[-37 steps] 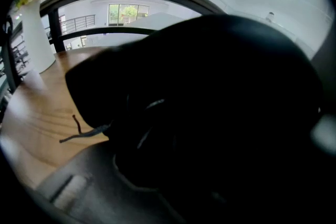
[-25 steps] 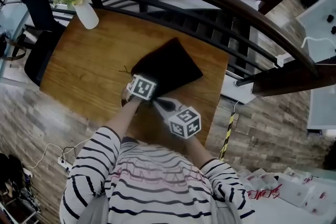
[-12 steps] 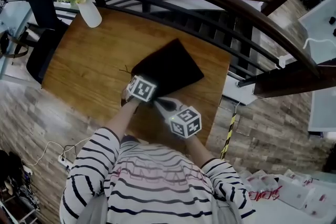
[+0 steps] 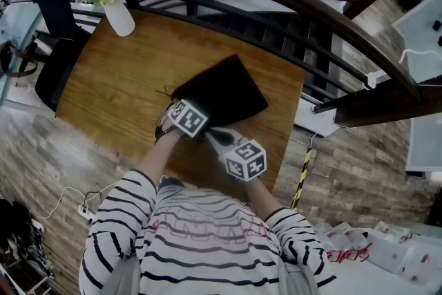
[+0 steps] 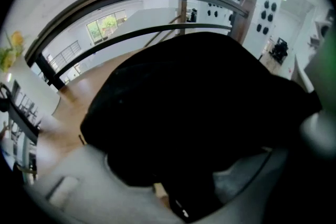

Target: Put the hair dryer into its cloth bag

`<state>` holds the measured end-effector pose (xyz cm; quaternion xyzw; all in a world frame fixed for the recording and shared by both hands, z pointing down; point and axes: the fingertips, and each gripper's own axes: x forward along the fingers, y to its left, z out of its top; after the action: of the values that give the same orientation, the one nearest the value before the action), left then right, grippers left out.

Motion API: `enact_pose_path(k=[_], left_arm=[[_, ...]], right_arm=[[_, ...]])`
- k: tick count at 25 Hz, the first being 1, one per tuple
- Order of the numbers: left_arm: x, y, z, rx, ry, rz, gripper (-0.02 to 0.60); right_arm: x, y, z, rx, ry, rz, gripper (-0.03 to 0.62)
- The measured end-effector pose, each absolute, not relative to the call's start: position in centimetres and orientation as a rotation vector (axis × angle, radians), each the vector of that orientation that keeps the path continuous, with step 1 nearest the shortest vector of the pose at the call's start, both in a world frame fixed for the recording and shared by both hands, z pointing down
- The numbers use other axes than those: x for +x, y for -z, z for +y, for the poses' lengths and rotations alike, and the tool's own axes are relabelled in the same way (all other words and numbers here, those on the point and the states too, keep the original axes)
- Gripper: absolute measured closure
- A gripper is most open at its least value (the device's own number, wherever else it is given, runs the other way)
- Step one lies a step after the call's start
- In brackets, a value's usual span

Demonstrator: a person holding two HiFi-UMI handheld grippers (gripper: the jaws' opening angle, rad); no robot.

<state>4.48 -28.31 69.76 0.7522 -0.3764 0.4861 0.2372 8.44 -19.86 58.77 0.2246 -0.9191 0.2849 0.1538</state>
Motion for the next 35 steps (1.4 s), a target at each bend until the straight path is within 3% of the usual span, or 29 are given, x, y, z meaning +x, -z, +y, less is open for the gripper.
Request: enact_pose_path(k=[8,35], left_arm=[[3.4,-69.4,-27.3,2.105,-1.425,-0.96,0.216],[-4.1,-62.9,-22.2,2.277,-1.118,-1.289,0.16]], right_arm=[[7.4,-58.8,-19.7,0.644,-0.823,-2.631,0.585],[4.8,-59.5,-16.0,0.967,-0.691,-2.454,0.585]])
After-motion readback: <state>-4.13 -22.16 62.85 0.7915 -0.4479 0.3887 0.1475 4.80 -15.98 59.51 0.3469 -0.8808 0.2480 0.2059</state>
